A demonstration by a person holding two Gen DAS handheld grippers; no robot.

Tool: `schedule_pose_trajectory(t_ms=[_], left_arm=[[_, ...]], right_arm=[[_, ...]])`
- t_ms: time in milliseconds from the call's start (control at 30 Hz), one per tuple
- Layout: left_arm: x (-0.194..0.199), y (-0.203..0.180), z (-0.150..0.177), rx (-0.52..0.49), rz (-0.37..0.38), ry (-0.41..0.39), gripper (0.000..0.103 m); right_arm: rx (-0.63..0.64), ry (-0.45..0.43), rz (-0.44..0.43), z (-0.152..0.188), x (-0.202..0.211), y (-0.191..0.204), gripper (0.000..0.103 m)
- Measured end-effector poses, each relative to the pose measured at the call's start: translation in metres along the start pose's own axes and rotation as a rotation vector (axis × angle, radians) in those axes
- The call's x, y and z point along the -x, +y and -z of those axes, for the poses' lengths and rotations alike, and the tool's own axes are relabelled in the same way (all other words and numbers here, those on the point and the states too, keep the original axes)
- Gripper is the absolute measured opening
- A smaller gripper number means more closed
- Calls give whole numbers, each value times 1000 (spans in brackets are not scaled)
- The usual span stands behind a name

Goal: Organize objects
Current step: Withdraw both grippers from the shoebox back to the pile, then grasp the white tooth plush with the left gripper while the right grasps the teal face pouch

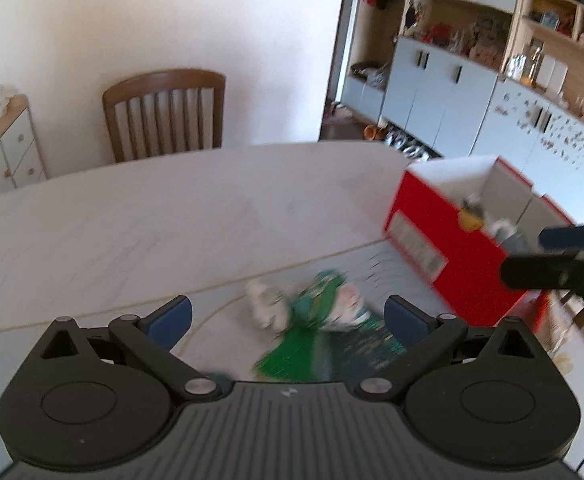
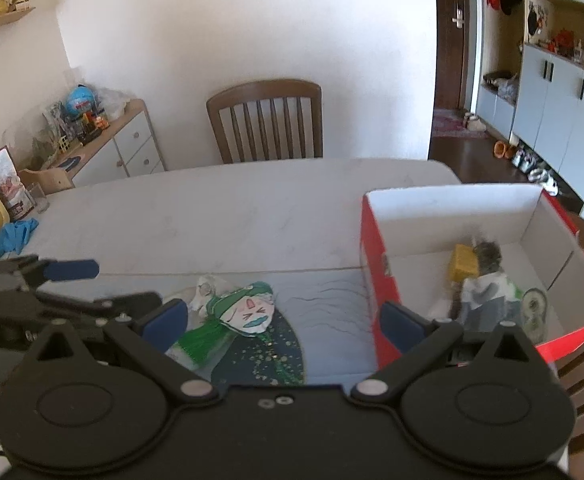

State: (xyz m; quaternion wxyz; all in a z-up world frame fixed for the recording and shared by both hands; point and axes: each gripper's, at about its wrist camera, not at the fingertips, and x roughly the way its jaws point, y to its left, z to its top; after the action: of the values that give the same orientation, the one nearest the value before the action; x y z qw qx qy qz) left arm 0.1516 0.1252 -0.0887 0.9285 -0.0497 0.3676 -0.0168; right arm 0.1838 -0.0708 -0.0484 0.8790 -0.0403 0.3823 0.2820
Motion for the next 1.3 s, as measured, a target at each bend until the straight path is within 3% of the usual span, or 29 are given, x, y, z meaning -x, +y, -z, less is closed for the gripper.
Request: schedule_pose_trajectory(t_ms=[367,700,1300], left_arm=[[-51,36,24,95,-29,72,103],[-93,46,23,44,-45,73,103],[-131,48,17,-7,56,62,98]], right_arm=[[-59,101,-7,-3,-58,10,101],[-33,158,-21,-7,-94,19,98],[-164,242,-15,-12,-158,11,96]])
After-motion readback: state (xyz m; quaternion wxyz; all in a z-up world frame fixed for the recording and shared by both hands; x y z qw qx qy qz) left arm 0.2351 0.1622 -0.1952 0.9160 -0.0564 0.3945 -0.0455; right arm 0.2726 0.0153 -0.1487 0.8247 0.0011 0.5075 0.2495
